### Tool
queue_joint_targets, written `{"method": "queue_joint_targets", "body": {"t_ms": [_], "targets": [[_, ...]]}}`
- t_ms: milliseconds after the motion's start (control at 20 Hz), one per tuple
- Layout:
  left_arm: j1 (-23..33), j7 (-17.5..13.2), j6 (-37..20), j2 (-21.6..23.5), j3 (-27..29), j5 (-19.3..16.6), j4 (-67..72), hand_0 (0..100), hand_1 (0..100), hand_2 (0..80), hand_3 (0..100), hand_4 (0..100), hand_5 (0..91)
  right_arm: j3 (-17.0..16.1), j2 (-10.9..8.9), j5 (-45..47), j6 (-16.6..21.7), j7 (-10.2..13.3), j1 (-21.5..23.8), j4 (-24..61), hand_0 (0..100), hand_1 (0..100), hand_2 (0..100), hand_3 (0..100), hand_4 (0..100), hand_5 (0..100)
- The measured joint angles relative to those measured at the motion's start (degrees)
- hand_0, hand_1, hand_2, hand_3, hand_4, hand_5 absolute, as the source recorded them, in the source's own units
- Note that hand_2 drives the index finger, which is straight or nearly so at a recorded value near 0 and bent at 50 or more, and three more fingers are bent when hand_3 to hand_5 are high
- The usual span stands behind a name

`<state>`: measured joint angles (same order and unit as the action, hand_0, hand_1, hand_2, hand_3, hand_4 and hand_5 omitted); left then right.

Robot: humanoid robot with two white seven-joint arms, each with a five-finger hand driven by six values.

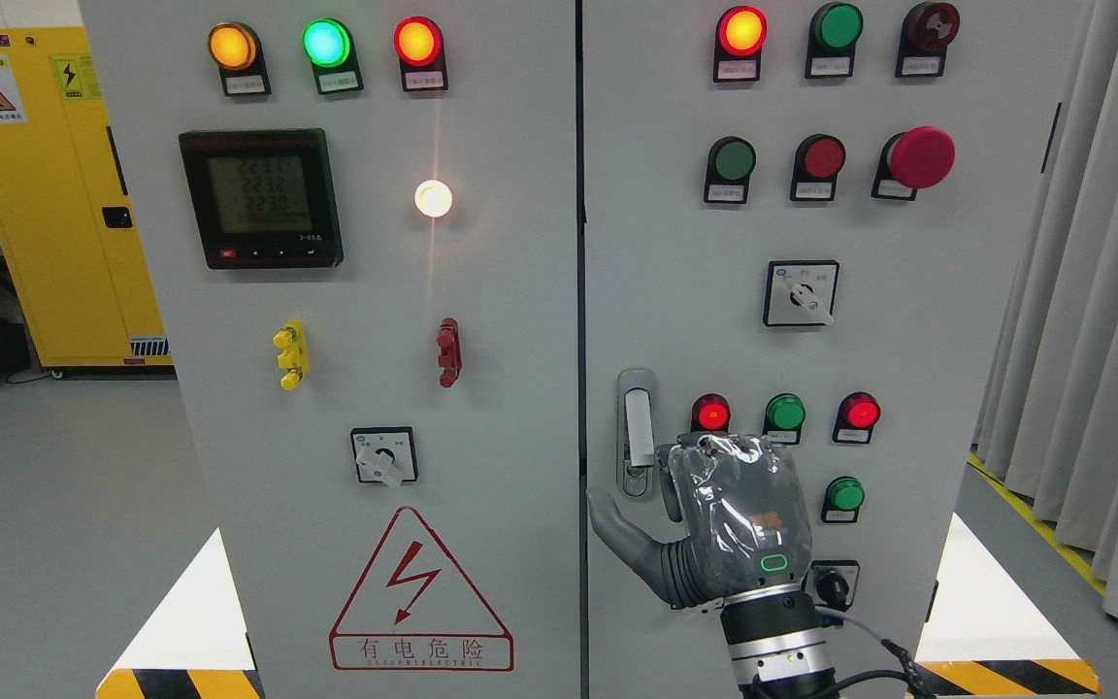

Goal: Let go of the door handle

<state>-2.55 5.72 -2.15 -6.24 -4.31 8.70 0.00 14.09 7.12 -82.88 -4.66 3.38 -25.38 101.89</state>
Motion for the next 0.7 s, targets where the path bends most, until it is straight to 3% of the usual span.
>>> {"method": "queue_joint_targets", "body": {"t_ms": [700], "targets": [[0.00,0.00,0.00,0.00,0.00,0.00,0.00,12,56,0.0,0,0,0.0,-0.94,0.17,-0.08,-0.91,0.21,-1.66,-2.70,31,24,100,100,100,100]]}}
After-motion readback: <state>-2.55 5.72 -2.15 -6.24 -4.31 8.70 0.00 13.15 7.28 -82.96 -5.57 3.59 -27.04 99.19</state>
